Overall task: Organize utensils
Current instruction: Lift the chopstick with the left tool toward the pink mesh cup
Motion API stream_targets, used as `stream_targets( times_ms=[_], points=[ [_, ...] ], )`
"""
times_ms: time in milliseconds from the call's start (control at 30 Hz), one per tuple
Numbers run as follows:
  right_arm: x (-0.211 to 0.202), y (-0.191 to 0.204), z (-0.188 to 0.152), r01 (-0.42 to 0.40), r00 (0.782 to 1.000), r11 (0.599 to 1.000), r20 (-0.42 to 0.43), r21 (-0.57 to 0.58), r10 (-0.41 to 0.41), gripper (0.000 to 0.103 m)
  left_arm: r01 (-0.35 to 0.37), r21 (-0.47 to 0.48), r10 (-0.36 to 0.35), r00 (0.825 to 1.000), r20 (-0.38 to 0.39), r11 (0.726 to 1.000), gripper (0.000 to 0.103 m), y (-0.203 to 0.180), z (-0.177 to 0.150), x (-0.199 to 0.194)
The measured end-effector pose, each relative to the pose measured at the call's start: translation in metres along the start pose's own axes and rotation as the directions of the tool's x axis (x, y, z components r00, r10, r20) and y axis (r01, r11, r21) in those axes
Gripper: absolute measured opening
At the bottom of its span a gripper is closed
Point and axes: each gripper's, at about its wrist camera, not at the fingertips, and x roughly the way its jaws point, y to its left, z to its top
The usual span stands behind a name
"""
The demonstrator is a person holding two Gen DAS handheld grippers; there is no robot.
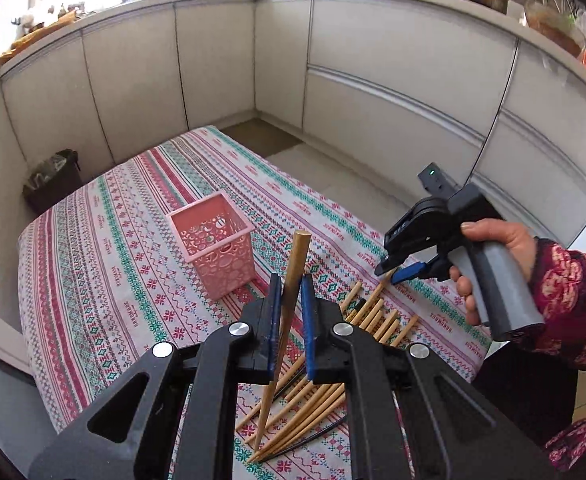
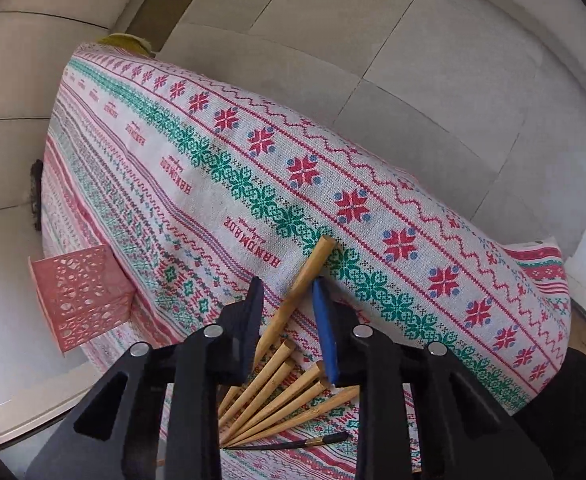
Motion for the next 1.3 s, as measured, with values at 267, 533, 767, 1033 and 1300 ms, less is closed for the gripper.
stream_targets(
  times_ms=[267,533,767,1033,1300],
  points=[
    [0.006,0.035,-0.015,0.217,0.97,0.966,0.14,-0.138,-0.198,0.016,0.059,-0.139,-0.037,0.987,0.157,0.988,0.009,0.022,-0.012,-0.044],
    [0.003,0.031,-0.042,-0.017,0.979,0.972,0.195,-0.235,0.064,0.011,0.021,-0.217,0.017,0.985,0.172,0.976,0.006,0.033,-0.017,-0.056],
    [-0.033,0.03,-0.077,-0.182,0.921,0.907,0.257,-0.38,0.293,0.01,-0.01,-0.239,0.058,0.98,0.192,0.971,0.006,0.03,-0.018,-0.067],
    [-0.063,0.034,-0.096,-0.261,0.894,0.865,0.232,-0.43,0.384,0.003,-0.041,-0.276,0.09,0.982,0.168,0.96,0.006,0.038,-0.021,-0.07],
    [-0.049,0.012,-0.079,-0.298,0.915,0.887,0.158,-0.352,0.37,0.004,-0.1,-0.559,0.002,0.985,-0.174,0.823,0.013,0.122,-0.056,0.033]
  ],
)
